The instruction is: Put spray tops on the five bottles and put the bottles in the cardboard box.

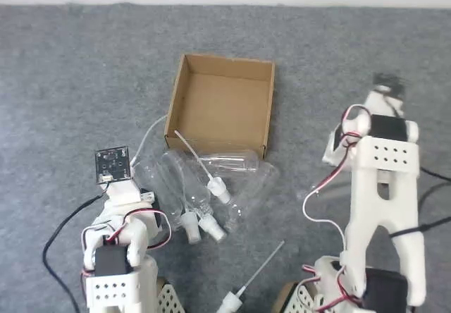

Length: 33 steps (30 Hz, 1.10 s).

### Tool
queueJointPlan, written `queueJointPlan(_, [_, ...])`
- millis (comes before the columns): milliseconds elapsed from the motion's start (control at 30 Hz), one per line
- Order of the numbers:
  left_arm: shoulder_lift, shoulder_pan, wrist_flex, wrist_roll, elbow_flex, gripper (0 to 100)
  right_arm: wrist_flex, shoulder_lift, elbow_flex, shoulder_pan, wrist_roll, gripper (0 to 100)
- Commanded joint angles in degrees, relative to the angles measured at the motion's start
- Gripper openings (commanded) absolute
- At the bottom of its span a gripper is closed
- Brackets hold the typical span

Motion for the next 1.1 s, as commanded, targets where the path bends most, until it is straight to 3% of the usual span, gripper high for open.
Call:
queueJointPlan(0, [-1.1, -0.1, 0.3, 0.1, -0.7, 1, 2.4, -0.1, -3.9, -2.0, 8.9, 35.9])
queueJointPlan(300, [-1.1, -0.1, 0.3, 0.1, -0.7, 1, 7.2, 0.0, -3.8, -3.0, 32.4, 36.1])
queueJointPlan(767, [-1.1, -0.1, 0.3, 0.1, -0.7, 1, 9.7, 0.5, -2.3, -11.8, 49.8, 36.1])
queueJointPlan(1067, [-1.1, -0.1, 0.3, 0.1, -0.7, 1, 9.7, 0.6, -0.9, -11.9, 65.7, 36.0])
